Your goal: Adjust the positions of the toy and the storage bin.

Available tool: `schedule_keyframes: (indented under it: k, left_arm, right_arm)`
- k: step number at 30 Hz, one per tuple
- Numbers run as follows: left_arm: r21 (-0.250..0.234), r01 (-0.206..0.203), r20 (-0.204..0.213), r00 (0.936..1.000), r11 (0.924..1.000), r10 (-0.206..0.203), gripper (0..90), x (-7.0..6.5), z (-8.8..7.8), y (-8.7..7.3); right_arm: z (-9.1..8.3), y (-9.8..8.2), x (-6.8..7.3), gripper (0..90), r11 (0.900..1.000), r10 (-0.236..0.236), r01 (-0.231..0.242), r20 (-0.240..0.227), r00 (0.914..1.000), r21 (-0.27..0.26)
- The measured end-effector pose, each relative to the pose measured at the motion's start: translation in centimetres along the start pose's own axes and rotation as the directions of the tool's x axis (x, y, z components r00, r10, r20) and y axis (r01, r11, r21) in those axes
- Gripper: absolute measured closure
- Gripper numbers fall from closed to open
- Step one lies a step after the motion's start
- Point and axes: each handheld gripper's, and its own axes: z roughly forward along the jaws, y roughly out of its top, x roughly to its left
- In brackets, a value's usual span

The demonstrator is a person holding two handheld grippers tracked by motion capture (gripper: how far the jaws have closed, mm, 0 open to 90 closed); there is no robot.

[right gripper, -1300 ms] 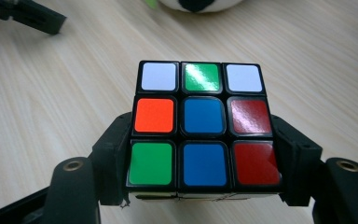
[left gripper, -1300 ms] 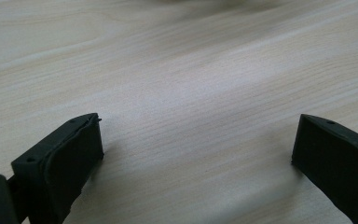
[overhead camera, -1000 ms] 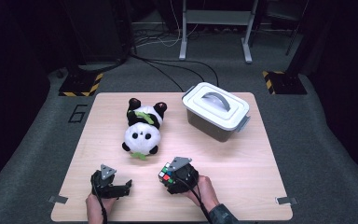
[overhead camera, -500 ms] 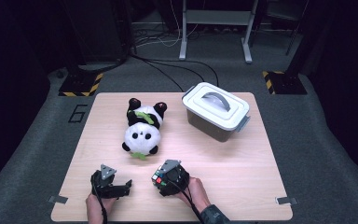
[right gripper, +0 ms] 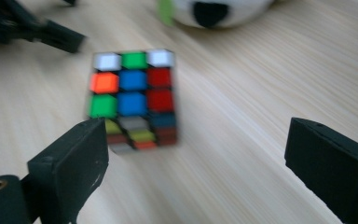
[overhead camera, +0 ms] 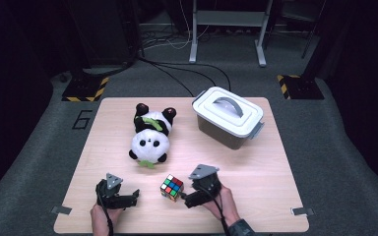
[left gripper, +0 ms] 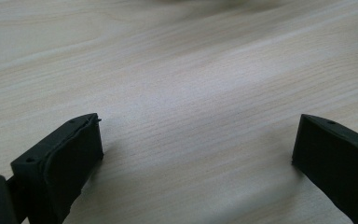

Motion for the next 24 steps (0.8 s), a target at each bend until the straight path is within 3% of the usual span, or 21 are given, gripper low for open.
schedule_keyframes:
  k: [2,3,4,7,8,9,10,12,13,14,15,17,21,24]
  left_arm:
    - [0.0,-0.001,0.0,1.0,1.0,0.001,1.3,0.0,0.0,0.0]
    - [0.002,-0.003,0.002,1.0,1.0,0.003,1.2,0.0,0.0,0.0]
    - [0.004,-0.008,0.0,1.0,1.0,0.008,1.1,0.1,0.0,0.0]
    - [0.003,0.0,-0.003,1.0,1.0,0.0,0.1,0.1,0.1,0.1]
    - [0.003,0.0,-0.003,1.0,1.0,0.0,0.0,0.1,0.1,0.1]
    - [0.004,0.0,-0.003,1.0,1.0,0.001,0.0,0.1,0.1,0.1]
    - [0.003,0.001,-0.003,1.0,1.0,-0.001,0.0,0.1,0.1,0.1]
    - [0.002,-0.001,-0.003,1.0,1.0,0.001,0.0,0.1,0.1,0.1]
    - [0.008,-0.006,0.002,1.0,1.0,0.006,0.0,0.1,0.1,0.1]
    - [0.008,-0.006,0.002,1.0,1.0,0.006,0.0,0.1,0.1,0.1]
    - [0.017,-0.011,0.007,0.9999,0.9998,0.011,0.0,0.2,0.0,0.2]
    - [0.008,0.0,0.012,0.9999,1.0,0.0,0.0,0.3,0.0,0.2]
    - [-0.006,0.022,0.019,0.9996,0.9997,-0.022,0.0,0.3,-0.5,0.4]
    - [-0.022,0.019,0.026,0.9995,0.9996,-0.019,0.0,0.0,-1.0,0.8]
  right_arm:
    - [-0.6,-0.6,-0.8,5.2,1.0,0.026,-0.026,0.022,0.9994,-0.001]
    - [-1.7,-1.8,-2.5,4.8,0.996,0.085,-0.084,0.067,0.9941,-0.013]
    - [-2.2,-2.5,-3.3,4.7,0.994,0.114,-0.112,0.095,0.989,-0.018]
    - [-3.6,-4.5,-5.4,4.3,0.983,0.183,-0.182,0.164,0.9693,-0.023]
    - [-3.6,-4.5,-5.4,4.3,0.983,0.183,-0.182,0.164,0.9693,-0.023]
    - [-4.4,-5.8,-6.6,4.3,0.976,0.219,-0.219,0.207,0.9537,-0.022]
    - [-4.4,-5.8,-6.6,4.3,0.976,0.219,-0.219,0.207,0.9537,-0.022]
    - [-5.0,-7.1,-7.8,4.0,0.968,0.247,-0.251,0.239,0.9391,-0.016]
    - [-5.5,-8.3,-8.7,3.8,0.96,0.274,-0.281,0.275,0.9218,-0.011]
    - [-5.5,-8.3,-8.7,3.8,0.96,0.274,-0.281,0.275,0.9218,-0.011]
    - [-5.9,-9.3,-9.6,3.3,0.95,0.301,-0.311,0.305,0.9038,-0.015]
    - [-6.2,-10.1,-10.3,3.3,0.944,0.317,-0.328,0.337,0.8866,-0.024]
    - [-6.3,-11.4,-11.4,3.5,0.944,0.304,-0.33,0.402,0.8639,-0.004]
    - [-6.0,-12.1,-11.9,3.4,0.938,0.313,-0.345,0.411,0.8561,0.005]
